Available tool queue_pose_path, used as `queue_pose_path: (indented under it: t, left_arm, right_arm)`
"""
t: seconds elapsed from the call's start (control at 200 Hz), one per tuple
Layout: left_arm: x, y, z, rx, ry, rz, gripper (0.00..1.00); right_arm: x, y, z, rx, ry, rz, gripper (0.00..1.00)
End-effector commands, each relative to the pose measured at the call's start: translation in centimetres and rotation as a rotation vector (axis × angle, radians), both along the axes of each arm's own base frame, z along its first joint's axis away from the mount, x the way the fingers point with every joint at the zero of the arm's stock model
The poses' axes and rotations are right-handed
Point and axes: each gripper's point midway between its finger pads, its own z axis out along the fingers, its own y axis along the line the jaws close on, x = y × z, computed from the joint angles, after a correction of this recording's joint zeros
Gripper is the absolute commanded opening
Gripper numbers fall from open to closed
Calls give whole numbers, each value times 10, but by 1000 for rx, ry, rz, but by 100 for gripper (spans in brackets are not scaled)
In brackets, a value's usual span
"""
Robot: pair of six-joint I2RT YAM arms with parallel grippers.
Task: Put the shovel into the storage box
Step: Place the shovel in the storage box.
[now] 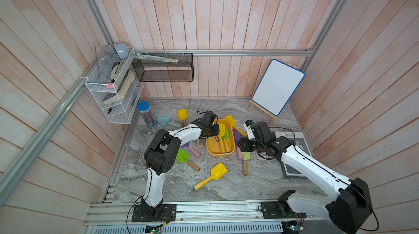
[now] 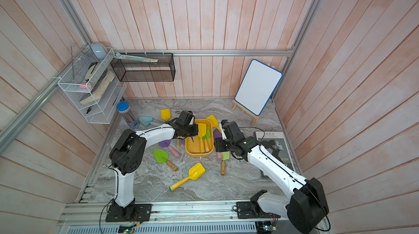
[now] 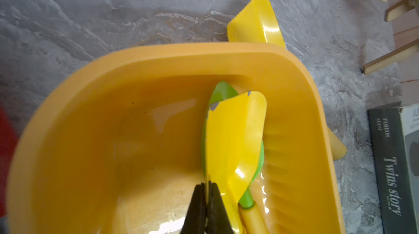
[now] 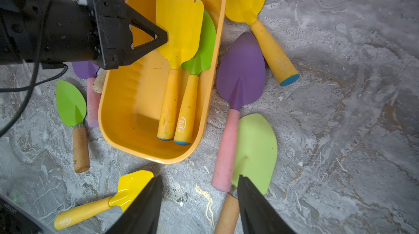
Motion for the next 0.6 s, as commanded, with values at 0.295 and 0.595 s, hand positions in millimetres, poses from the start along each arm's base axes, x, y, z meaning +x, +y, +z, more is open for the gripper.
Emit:
queue_pose_path:
  t: [0.295, 0.595]
  left_arm:
    - [0, -7, -18, -13, 52, -6, 0]
    - [0, -6, -23, 18, 80, -9, 12]
  right_arm:
    - [-1, -2, -6, 6, 12, -12, 58]
    - [-1, 0, -7, 14, 17, -4, 58]
